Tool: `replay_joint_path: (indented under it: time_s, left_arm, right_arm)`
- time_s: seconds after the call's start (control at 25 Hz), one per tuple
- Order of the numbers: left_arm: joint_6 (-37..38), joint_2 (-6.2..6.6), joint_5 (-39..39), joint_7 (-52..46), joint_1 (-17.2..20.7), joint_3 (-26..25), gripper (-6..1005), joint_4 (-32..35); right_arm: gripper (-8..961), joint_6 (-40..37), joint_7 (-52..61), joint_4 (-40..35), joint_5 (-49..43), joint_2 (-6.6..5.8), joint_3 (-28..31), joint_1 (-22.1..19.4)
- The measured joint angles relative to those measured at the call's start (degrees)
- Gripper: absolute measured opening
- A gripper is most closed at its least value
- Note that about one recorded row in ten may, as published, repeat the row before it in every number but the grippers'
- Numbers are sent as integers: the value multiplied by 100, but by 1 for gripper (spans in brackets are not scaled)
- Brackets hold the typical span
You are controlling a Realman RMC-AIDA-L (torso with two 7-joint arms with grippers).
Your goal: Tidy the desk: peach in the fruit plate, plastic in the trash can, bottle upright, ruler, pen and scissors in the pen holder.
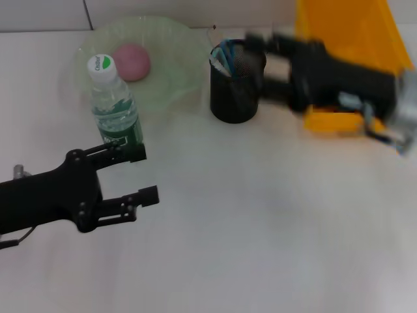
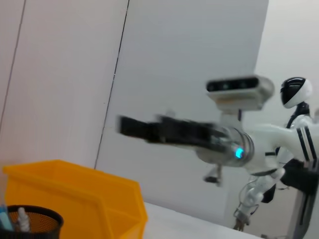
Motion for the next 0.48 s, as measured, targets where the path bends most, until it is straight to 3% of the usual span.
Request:
replay_joint_path:
  time_s: [0.16,0.24,0.48]
  left_arm:
    - [286,111,16,-260,84,34,786,1]
    - [368,136,67,-317,96,73,786,1]
    - [424,135,178,-340,124,54,786,1]
  right_arm:
    - [623,-897,112,-48,-568,-99,217,-385]
    - [664,-1696,76,172,-1244,-156,740,-573]
    - [753,-2370,-91,350,-2039,-150,1308,-698]
